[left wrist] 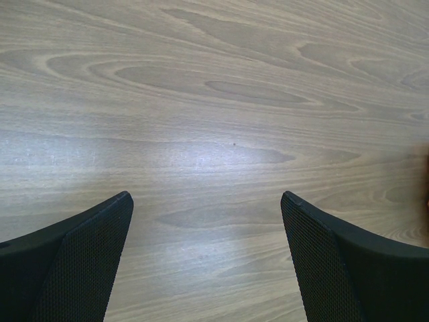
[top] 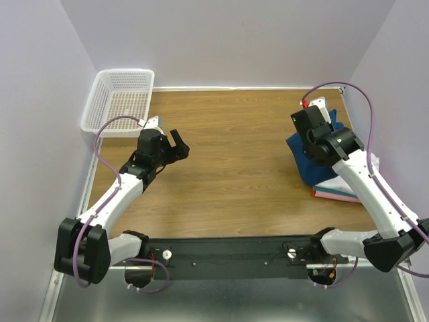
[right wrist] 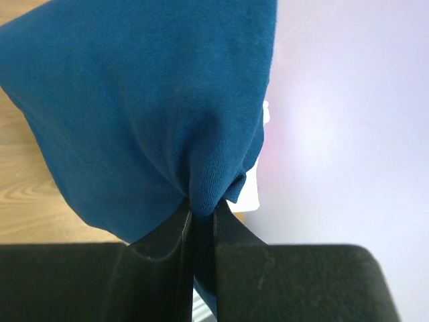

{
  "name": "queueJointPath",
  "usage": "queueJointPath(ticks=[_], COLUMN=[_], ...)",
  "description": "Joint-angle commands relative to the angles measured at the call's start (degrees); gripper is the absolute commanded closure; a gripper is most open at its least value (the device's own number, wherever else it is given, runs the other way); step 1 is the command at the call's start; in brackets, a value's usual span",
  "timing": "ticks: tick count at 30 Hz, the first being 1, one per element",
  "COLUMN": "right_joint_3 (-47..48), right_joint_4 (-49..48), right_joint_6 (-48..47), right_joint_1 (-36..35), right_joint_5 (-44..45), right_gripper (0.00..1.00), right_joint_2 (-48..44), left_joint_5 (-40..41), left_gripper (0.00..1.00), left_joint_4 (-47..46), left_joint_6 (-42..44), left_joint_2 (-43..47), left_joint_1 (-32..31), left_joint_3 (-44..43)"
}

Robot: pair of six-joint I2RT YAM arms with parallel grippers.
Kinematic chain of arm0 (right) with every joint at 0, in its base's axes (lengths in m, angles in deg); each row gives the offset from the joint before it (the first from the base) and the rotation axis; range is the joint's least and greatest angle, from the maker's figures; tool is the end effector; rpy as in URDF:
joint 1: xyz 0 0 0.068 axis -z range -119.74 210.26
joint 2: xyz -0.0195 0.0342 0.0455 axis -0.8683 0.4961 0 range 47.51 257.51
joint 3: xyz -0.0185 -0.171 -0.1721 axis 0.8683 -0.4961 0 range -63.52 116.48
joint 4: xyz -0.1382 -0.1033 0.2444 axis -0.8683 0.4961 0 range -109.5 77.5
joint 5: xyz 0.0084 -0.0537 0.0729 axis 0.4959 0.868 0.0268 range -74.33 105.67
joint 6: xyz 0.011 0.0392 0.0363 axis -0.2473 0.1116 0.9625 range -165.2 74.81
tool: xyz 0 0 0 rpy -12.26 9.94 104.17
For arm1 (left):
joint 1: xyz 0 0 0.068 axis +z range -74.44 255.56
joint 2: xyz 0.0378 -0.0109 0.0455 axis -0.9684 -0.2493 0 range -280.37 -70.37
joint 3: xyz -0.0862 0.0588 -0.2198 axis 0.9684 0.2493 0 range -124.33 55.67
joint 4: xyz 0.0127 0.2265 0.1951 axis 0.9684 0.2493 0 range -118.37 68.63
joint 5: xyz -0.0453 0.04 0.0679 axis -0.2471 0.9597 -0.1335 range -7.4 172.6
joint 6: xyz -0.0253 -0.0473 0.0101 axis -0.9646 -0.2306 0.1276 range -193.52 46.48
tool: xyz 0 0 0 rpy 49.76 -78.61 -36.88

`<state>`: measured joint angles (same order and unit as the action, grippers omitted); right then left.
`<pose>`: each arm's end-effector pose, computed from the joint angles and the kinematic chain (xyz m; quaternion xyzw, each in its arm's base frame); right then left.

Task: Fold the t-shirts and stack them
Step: Neatly place the folded tshirt to the corner

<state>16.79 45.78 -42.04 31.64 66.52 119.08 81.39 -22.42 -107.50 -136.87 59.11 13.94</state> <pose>0.2527 0.1055 0.3565 -0.0700 0.8709 -0.3243 0.3626 0.2931 -0.0874 0.2062 -0.1272 0.8597 -0.2190 0.4435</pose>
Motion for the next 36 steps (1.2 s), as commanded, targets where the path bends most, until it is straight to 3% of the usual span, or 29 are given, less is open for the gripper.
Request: queueJointPath(ticks=[1,12,21,36], right_joint_3=[1.0,1.3,-3.8,-4.7], right_joint_4=[3.9,3.7,1.0,-2.8], right_joint_6=[2.4,-0.3,-4.3,-6.1], right_joint_1=[1.9,9.9,17.5,30.4], right_joint_5=[-1.1,-2.2,-2.8,2.3], right_gripper=[0.99,0.99,0.99,0.99], right_joint_2=[-2.2,-0.6,2.4,15.4], left_joint_5=[-2.1,-3.1,-5.2,-5.6], left_gripper=[0.02,0.02,0.02,0.02], left_joint_4=[-1.4,-2.1,-2.8,-2.9], left_joint_6=[1.0,1.1,1.6,1.8], left_joint_2=[-0.6,-1.8,-3.1,-2.2], left_joint_1=[0.5,0.9,1.9,3.4], left_joint_3=[-0.7,-0.3,0.3,1.2])
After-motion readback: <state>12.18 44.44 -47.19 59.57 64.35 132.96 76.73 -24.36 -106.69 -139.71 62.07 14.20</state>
